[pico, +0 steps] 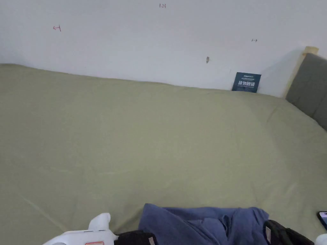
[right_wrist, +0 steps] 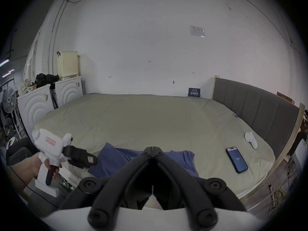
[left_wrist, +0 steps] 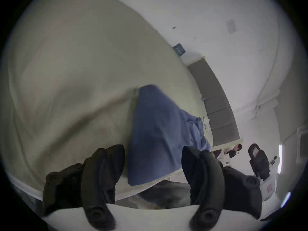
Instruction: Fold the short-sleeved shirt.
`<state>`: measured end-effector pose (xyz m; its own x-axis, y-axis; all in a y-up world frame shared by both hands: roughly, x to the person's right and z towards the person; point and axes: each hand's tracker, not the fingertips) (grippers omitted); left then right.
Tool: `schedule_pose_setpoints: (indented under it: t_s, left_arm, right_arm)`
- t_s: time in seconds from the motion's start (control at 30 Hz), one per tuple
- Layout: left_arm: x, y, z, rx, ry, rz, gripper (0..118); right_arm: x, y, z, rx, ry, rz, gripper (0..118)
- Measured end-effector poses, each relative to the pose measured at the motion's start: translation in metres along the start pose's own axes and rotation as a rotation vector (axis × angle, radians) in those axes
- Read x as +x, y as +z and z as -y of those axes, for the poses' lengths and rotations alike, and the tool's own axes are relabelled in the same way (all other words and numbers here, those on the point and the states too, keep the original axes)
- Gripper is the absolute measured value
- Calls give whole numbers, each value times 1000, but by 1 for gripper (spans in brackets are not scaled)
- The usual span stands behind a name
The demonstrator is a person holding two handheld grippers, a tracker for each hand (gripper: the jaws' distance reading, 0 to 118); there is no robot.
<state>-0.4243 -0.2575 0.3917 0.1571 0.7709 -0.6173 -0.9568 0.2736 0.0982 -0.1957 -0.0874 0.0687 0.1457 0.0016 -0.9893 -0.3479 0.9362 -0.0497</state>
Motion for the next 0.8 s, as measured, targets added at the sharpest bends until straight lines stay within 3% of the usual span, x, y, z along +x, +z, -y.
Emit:
schedule_pose_setpoints:
  t_s: [0.1,0.17,0.2,0.23,0.57,0.8]
  left_arm:
    - [-3,-12,7,29,29,138,77]
    - [-1,-16,9,34,48,114,64]
    - [0,-17,11,56,59,99,21]
    - [-1,-18,12,78,68,86,11]
    - [-20,18,22,311,257,58,11]
    - [-5,111,1,517,109,-143,11]
  right_arm:
    - [2,4,-2,8,3,0,0]
    - [4,5,-2,9,4,11,0]
    - [6,5,0,5,-2,14,0]
    - [7,5,0,3,-8,16,0]
    - [12,9,7,-12,-25,42,0]
    - [8,6,4,0,-14,31,0]
